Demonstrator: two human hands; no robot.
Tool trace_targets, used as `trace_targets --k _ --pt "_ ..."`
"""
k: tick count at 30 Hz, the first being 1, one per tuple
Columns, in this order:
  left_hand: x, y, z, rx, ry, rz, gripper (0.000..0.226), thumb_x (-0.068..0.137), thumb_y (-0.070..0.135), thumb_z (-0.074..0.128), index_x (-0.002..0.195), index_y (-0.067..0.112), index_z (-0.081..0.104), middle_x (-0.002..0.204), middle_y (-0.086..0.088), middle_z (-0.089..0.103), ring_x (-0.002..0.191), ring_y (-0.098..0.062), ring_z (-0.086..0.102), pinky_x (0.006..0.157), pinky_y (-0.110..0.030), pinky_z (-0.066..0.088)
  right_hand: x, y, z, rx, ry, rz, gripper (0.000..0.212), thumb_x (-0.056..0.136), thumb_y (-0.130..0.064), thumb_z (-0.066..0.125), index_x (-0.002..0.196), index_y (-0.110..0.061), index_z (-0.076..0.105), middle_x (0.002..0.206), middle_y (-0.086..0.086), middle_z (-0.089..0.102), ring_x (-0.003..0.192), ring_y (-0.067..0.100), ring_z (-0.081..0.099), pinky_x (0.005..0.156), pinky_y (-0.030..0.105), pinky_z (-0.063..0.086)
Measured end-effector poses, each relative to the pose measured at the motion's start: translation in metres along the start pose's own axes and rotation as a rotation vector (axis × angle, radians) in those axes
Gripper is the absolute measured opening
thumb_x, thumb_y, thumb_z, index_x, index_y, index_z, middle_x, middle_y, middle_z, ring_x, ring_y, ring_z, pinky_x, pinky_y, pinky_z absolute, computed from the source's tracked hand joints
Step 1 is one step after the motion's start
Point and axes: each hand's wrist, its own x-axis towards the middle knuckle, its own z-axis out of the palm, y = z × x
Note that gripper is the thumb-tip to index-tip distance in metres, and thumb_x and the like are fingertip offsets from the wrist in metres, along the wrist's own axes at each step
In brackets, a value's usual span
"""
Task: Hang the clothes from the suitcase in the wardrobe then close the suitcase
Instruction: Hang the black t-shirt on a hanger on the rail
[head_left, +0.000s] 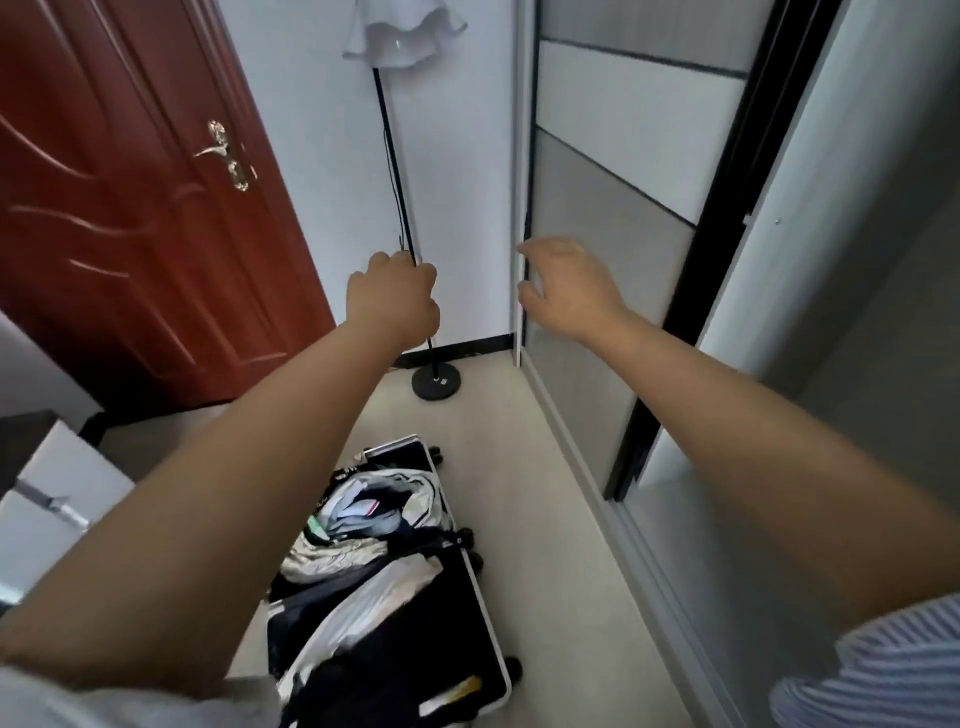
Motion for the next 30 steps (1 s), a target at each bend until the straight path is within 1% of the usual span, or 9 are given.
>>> trace_targets --k 5,8,12,17,20,24,27,29,30 --pt "-0.05 -0.046 0.042 0.025 -0.164 -0.078 0.034 0.092 0.019 0.041 0.124 0.009 0.049 0.126 -0.014 0.047 0.119 -0.033 0.04 0.09 -0.04 0.038 -0.032 -0.041 0.056 0.008 -0.139 -0.031 0.04 0.092 -0.014 0.043 0.131 -0.006 0.047 0.131 0.012 0.051 0.123 0.03 0.042 0.099 0.039 0.038" --pt "-0.069 -0.078 0.062 0.017 -0.201 -0.079 0.032 0.092 0.021 0.039 0.119 0.008 0.052 0.123 -0.015 0.049 0.116 -0.034 0.043 0.088 -0.039 0.039 -0.041 -0.068 0.083 0.006 -0.168 -0.014 0.023 0.089 -0.013 0.043 0.103 -0.002 0.058 0.108 0.011 0.059 0.11 0.033 0.049 0.086 0.036 0.042" --pt "-0.087 -0.127 0.092 -0.003 -0.27 -0.023 0.036 0.093 0.023 0.04 0.126 0.012 0.05 0.127 -0.013 0.048 0.12 -0.032 0.043 0.091 -0.039 0.04 -0.05 -0.108 0.127 0.033 -0.24 0.048 0.034 0.091 -0.015 0.043 0.12 -0.002 0.057 0.122 0.016 0.056 0.115 0.032 0.049 0.093 0.039 0.043" --pt "-0.103 -0.185 0.159 -0.045 -0.409 0.054 0.033 0.093 0.021 0.041 0.122 0.01 0.052 0.128 -0.014 0.05 0.119 -0.033 0.045 0.093 -0.039 0.041 -0.065 -0.145 0.203 0.067 -0.347 0.162 0.033 0.092 -0.016 0.042 0.119 -0.005 0.057 0.124 0.015 0.056 0.115 0.031 0.05 0.096 0.038 0.042" --pt "-0.117 -0.207 0.211 -0.074 -0.494 0.076 0.028 0.094 0.022 0.04 0.111 0.006 0.056 0.116 -0.014 0.057 0.108 -0.034 0.052 0.086 -0.037 0.045 -0.086 -0.152 0.261 0.077 -0.429 0.21 0.031 0.092 -0.014 0.042 0.115 -0.004 0.059 0.119 0.015 0.059 0.111 0.03 0.053 0.094 0.037 0.043" --pt "-0.144 -0.233 0.304 -0.126 -0.64 0.06 0.028 0.093 0.018 0.04 0.114 0.005 0.053 0.119 -0.015 0.054 0.108 -0.032 0.051 0.082 -0.038 0.045 -0.121 -0.15 0.354 0.117 -0.598 0.311 0.03 0.092 -0.014 0.04 0.112 -0.004 0.061 0.117 0.015 0.059 0.11 0.031 0.053 0.09 0.034 0.044" --pt "-0.171 -0.25 0.379 -0.18 -0.712 0.011 0.024 0.091 0.017 0.039 0.105 0.004 0.053 0.11 -0.015 0.056 0.1 -0.031 0.052 0.069 -0.032 0.038 -0.149 -0.15 0.424 0.151 -0.697 0.322 0.022 0.093 -0.013 0.038 0.088 -0.007 0.059 0.099 0.012 0.06 0.1 0.03 0.054 0.074 0.032 0.039" --pt "-0.195 -0.257 0.437 -0.218 -0.771 -0.049 0.025 0.091 0.018 0.041 0.107 0.004 0.054 0.111 -0.015 0.055 0.101 -0.031 0.052 0.072 -0.033 0.039 -0.174 -0.148 0.483 0.156 -0.761 0.312 0.029 0.092 -0.013 0.039 0.063 -0.015 0.038 0.073 0.0 0.049 0.084 0.027 0.05 0.063 0.029 0.033" --pt "-0.209 -0.257 0.47 -0.23 -0.809 -0.087 0.027 0.092 0.019 0.042 0.111 0.005 0.054 0.113 -0.015 0.055 0.104 -0.032 0.052 0.077 -0.035 0.042 -0.189 -0.144 0.518 0.173 -0.806 0.3 0.032 0.091 -0.013 0.04 0.06 -0.017 0.032 0.067 -0.002 0.044 0.081 0.026 0.049 0.059 0.029 0.032"
